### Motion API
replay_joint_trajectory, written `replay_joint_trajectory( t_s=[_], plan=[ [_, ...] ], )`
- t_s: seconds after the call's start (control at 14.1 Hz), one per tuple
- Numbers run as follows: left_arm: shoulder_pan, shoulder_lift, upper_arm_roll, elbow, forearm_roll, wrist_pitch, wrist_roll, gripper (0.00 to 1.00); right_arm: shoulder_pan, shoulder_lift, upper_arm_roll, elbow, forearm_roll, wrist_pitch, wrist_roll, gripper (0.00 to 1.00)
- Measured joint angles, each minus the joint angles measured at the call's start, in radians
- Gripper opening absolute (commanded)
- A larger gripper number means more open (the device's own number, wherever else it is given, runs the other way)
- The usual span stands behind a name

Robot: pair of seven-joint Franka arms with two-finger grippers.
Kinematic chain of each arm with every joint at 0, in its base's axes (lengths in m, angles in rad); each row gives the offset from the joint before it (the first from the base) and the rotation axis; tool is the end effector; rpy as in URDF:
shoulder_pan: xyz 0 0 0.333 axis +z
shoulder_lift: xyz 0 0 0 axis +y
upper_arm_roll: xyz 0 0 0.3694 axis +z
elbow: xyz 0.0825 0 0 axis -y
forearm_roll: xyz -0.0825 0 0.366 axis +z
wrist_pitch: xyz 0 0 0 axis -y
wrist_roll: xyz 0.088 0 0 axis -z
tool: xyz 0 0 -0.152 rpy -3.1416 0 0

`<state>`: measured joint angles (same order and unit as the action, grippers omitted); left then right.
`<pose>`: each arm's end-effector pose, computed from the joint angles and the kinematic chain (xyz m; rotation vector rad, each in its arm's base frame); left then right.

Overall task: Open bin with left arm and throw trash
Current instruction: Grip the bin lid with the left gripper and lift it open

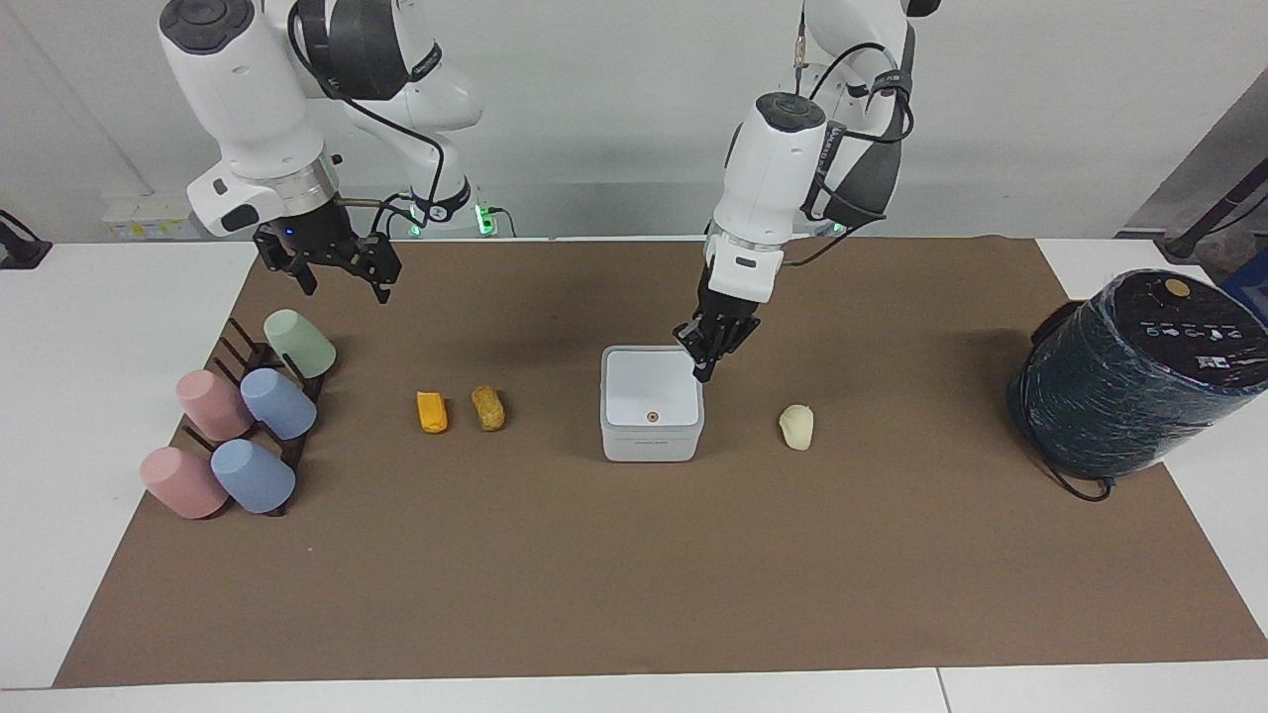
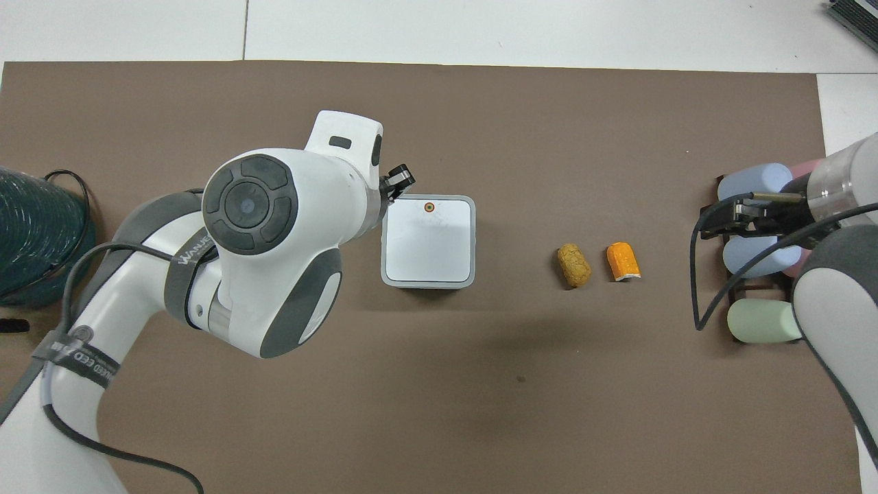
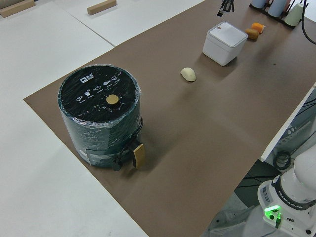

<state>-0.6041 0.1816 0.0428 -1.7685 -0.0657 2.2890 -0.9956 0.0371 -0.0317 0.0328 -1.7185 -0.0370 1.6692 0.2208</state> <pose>0.5490 -0.3517 0.5086 2.7763 0.6604 0.2985 0.5282 0.0320 0.5910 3.0932 -0.2277 -0.0185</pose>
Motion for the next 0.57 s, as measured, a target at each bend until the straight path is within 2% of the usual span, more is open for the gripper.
replay_joint_trajectory(
  t_s=[0.57],
  plan=[
    [-0.057,0.003,-0.002,-0.086,-0.012,0.120,0.000,0.00,0.000,-0.012,0.000,-0.036,0.000,0.044,-0.003,1.00]
  ],
)
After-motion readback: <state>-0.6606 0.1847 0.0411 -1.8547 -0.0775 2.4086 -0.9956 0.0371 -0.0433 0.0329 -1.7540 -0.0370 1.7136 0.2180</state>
